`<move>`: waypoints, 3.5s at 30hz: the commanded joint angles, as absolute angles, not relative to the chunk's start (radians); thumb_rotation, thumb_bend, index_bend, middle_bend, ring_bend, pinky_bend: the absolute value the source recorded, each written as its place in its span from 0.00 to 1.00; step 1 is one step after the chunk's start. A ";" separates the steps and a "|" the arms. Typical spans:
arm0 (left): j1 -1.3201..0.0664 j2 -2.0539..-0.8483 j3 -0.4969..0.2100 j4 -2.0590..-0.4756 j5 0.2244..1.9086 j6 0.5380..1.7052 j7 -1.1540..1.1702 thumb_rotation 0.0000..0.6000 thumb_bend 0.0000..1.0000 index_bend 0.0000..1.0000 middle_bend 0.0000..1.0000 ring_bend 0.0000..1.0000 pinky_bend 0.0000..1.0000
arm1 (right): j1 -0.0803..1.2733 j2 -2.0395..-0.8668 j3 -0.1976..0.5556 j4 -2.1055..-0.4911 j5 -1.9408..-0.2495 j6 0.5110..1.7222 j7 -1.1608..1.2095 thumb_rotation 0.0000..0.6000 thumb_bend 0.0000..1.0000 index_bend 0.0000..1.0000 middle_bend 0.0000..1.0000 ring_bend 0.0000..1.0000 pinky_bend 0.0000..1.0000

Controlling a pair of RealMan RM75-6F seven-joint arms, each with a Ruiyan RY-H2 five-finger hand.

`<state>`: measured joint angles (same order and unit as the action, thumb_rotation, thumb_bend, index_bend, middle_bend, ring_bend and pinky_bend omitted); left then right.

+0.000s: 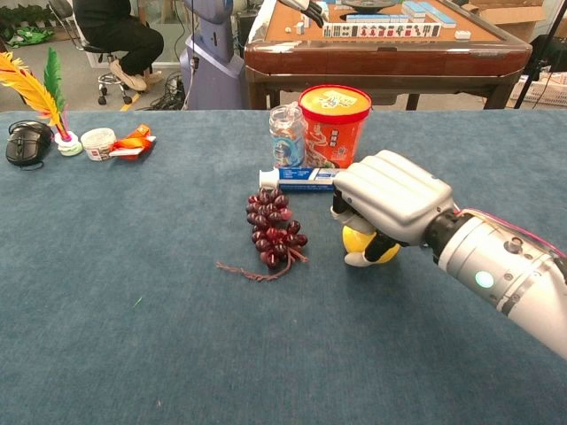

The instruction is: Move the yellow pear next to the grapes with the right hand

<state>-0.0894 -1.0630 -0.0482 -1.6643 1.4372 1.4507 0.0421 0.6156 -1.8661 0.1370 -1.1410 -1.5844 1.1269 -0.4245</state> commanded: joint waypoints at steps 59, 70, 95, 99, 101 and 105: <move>-0.087 -1.056 -0.048 -1.672 1.435 1.450 0.041 1.00 0.12 0.62 0.58 0.51 0.61 | 0.653 -1.853 0.107 -1.113 -1.550 1.135 -0.464 1.00 0.00 1.00 1.00 1.00 1.00; -0.086 -1.053 -0.049 -1.671 1.431 1.448 0.031 1.00 0.12 0.62 0.58 0.51 0.61 | 0.714 -1.903 0.138 -1.044 -1.556 1.118 -0.437 1.00 0.00 1.00 1.00 1.00 1.00; -0.083 -1.063 -0.053 -1.669 1.446 1.472 0.040 1.00 0.12 0.58 0.58 0.51 0.61 | 0.555 -1.515 -0.009 -1.646 -1.500 1.168 -0.674 1.00 0.00 0.57 0.60 0.64 0.77; -0.077 -1.067 -0.058 -1.667 1.464 1.501 0.032 1.00 0.12 0.44 0.58 0.51 0.61 | 0.489 -1.420 -0.058 -1.688 -1.568 1.267 -0.628 1.00 0.00 0.55 0.52 0.52 0.61; -0.074 -1.063 -0.056 -1.674 1.473 1.510 0.039 1.00 0.12 0.37 0.58 0.51 0.61 | 0.450 -1.376 -0.079 -1.695 -1.604 1.329 -0.592 1.00 0.00 0.54 0.48 0.47 0.54; -0.067 -1.057 -0.053 -1.693 1.489 1.530 0.065 1.00 0.12 0.30 0.58 0.51 0.61 | 0.373 -1.302 -0.107 -1.691 -1.644 1.443 -0.519 1.00 0.00 0.47 0.41 0.38 0.44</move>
